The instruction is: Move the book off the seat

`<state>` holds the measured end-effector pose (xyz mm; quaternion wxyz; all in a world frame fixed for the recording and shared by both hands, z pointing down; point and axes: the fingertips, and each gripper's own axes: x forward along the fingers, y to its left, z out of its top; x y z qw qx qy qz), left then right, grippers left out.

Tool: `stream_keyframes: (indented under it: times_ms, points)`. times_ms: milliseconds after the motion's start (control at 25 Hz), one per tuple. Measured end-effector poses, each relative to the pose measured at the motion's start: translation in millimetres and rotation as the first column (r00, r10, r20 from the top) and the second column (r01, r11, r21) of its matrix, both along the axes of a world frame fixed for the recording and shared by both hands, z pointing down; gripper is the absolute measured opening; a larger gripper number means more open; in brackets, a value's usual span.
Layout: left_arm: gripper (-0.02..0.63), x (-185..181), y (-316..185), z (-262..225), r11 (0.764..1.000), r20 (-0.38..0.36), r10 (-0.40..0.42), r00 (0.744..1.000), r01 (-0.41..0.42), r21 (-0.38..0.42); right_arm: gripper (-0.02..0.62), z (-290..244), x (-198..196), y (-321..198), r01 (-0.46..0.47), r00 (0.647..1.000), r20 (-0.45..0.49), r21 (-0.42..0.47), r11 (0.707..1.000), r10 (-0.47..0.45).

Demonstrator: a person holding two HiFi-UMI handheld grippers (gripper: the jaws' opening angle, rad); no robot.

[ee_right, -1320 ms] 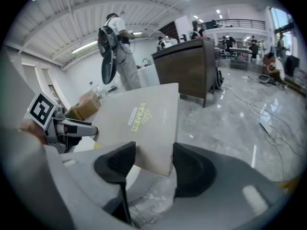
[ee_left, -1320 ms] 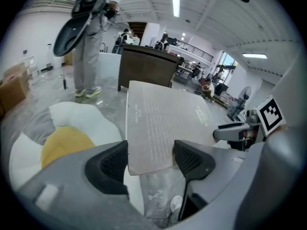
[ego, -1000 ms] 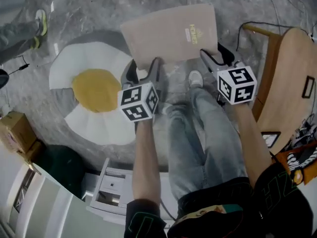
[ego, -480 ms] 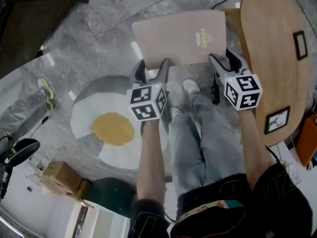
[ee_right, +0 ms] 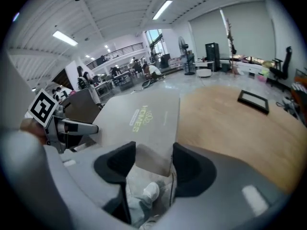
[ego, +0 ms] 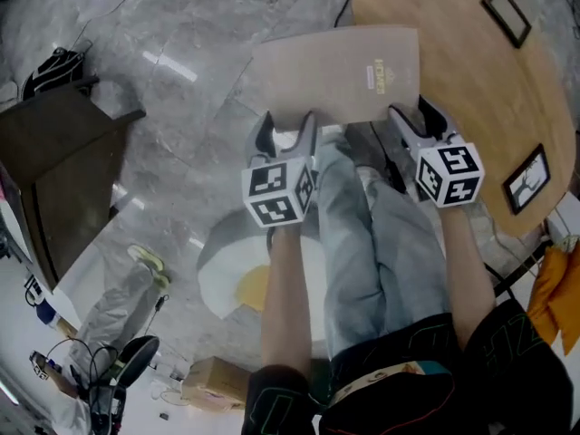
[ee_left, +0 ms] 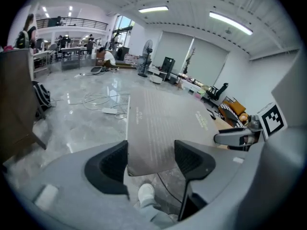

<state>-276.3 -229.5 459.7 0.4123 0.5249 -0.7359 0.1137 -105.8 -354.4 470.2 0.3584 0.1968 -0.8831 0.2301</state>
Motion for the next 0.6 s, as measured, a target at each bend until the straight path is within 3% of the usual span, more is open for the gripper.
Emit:
stream_keyframes:
  times_ms: [200, 480, 600]
  points:
    - [0.293, 3.7, -90.6, 7.7, 0.978, -0.028, 0.208, 0.978, -0.207, 0.028, 0.247, -0.2, 27.1, -51.5, -0.205, 0.979, -0.014, 0.013, 0.979, 0.205]
    - [0.293, 15.2, -176.8, 16.0, 0.918, -0.058, 0.397, 0.916, -0.395, 0.043, 0.247, 8.6, 53.2, -95.9, -0.406, 0.913, -0.037, 0.012, 0.914, 0.407]
    - [0.293, 24.6, -203.8, 21.0, 0.877, -0.067, 0.480, 0.875, -0.478, 0.045, 0.247, 11.4, 64.9, -108.4, -0.475, 0.879, -0.050, 0.012, 0.880, 0.475]
